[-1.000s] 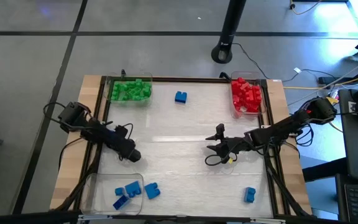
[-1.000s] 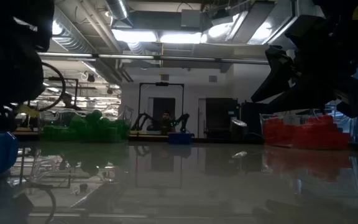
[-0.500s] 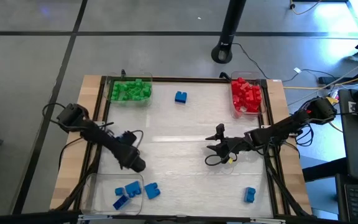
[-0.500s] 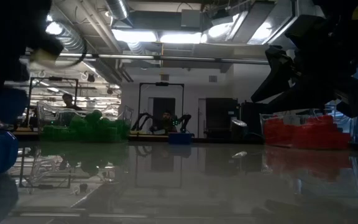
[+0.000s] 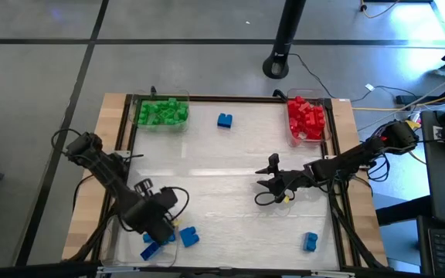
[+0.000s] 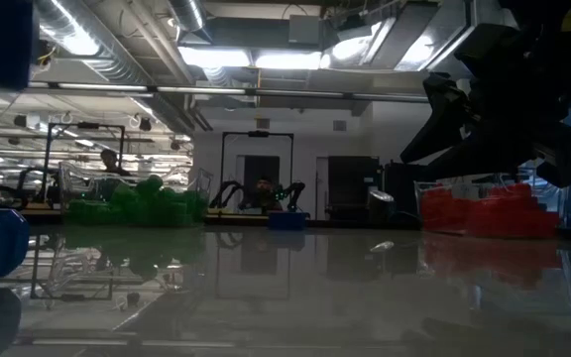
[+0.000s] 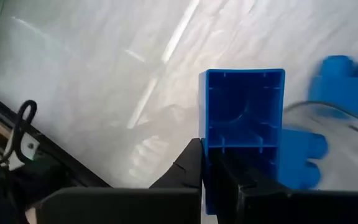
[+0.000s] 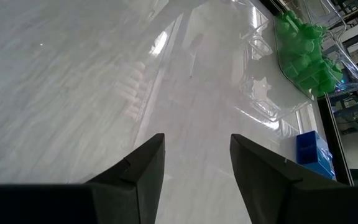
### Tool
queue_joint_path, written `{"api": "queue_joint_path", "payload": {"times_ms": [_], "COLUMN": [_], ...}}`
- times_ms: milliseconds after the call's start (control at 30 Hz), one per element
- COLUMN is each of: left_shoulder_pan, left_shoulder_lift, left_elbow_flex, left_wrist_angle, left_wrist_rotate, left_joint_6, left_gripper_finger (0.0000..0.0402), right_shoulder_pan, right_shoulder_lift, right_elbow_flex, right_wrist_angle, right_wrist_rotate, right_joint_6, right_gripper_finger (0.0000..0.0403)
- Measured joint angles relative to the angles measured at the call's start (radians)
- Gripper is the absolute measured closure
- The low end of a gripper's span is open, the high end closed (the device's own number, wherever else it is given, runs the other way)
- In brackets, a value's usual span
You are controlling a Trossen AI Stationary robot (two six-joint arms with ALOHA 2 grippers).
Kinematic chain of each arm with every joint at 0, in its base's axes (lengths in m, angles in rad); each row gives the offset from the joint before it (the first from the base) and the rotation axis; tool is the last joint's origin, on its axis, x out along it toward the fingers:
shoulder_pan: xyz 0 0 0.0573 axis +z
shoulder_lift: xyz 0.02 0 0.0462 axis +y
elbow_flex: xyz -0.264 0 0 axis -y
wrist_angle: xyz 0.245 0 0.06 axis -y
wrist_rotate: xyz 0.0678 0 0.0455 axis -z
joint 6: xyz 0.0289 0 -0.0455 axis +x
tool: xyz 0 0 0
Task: Sort blocks
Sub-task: Put the blue game piece into the bottom transparent bin
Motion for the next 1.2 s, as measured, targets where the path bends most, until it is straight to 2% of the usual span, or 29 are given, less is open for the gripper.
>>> {"api": "queue_joint_path", "payload": {"times_ms": [133,300,600,967,1200], "left_shoulder_pan": [-0.048,-0.118,-0.196,-0.134,-0.066], "left_shoulder_lift": [0.000,0.000,0.000,0.000,0.000], "left_elbow_flex": [0.059,0.073,-0.017,-0.055,-0.055], "left_wrist_angle": [0.046,0.165,0.186,0.170,0.182], "left_wrist_rotate": [0.019,0.108,0.106,0.096,-0.010], "left_joint_6": [-0.027,-0.015,-0.099,-0.109,0.051], "left_gripper_finger": [0.0396,0.0398,0.0367,0.0301,0.0256], "right_shoulder_pan": [0.000,0.000,0.000,0.000,0.000], "right_shoulder_lift": [0.000,0.000,0.000,0.000,0.000], "right_elbow_flex": [0.000,0.000,0.000,0.000,0.000], "right_wrist_angle": [0.005,0.007,0.008,0.007,0.009], "right_wrist_rotate": [0.000,0.000,0.000,0.018,0.018], "right_joint_6": [0.000,0.000,-0.002,-0.004,-0.004], "right_gripper_finger": [0.0219,0.0219,0.0219,0.0219,0.0219]}}
